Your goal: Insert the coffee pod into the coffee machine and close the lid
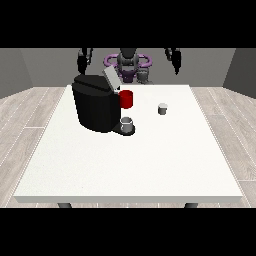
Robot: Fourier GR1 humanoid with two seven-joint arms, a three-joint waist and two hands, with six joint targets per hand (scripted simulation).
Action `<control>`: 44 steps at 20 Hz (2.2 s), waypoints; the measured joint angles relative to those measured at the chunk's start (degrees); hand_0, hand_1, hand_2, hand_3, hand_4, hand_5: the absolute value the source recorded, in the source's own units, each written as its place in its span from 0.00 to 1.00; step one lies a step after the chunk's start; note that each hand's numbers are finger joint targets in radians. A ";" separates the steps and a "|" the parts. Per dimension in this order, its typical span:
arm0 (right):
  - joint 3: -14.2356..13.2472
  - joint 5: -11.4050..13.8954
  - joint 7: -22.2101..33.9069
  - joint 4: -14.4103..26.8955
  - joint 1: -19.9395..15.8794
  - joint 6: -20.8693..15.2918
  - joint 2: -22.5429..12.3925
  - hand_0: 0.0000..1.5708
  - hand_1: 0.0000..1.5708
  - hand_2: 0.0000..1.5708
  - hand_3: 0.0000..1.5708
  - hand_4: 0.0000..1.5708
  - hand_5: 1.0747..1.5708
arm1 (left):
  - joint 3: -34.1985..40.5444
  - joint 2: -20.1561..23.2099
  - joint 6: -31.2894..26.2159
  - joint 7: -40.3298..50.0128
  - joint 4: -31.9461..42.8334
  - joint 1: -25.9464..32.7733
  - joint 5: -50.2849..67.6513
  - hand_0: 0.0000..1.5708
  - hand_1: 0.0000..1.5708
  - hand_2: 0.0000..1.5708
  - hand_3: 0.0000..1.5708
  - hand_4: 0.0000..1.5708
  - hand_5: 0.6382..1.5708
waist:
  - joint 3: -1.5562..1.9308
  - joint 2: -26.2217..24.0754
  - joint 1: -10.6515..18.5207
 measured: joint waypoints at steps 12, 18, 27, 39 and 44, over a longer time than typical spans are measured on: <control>1.08 6.12 0.28 0.33 -3.57 -6.31 1.90 0.00 0.00 0.00 0.00 0.00 1.00 | -0.01 15.43 -7.09 -0.26 6.04 -8.70 -11.58 0.00 0.00 0.00 0.00 0.00 1.00 | -1.41 6.24 -7.30; 3.30 9.42 1.10 -1.28 -7.20 -8.39 3.17 0.00 0.00 0.00 0.00 0.00 1.00 | 1.25 20.06 -9.21 -0.99 15.15 -15.53 -15.74 0.00 0.00 0.00 0.00 0.00 1.00 | -1.49 11.13 -10.93; 5.20 11.72 4.06 -1.14 -9.53 -10.64 5.37 0.00 0.00 0.00 0.00 0.00 1.00 | 0.72 22.22 -10.46 -4.26 29.02 -23.05 -22.37 0.00 0.00 0.00 0.00 0.00 1.00 | -1.51 14.40 -12.19; 3.56 10.33 4.98 4.39 -13.64 -10.17 5.84 0.00 0.00 0.00 0.00 0.00 1.00 | -2.71 18.31 1.35 -9.67 38.70 -29.71 -35.02 0.66 0.66 0.70 0.58 0.29 1.00 | -1.50 17.16 -11.34; 2.98 10.42 5.44 7.65 -15.50 -9.74 5.71 0.00 0.00 0.00 0.00 0.00 1.00 | -5.79 17.94 1.40 -8.87 41.52 -31.92 -40.54 0.53 0.53 0.64 0.55 0.22 1.00 | -1.49 16.27 -10.85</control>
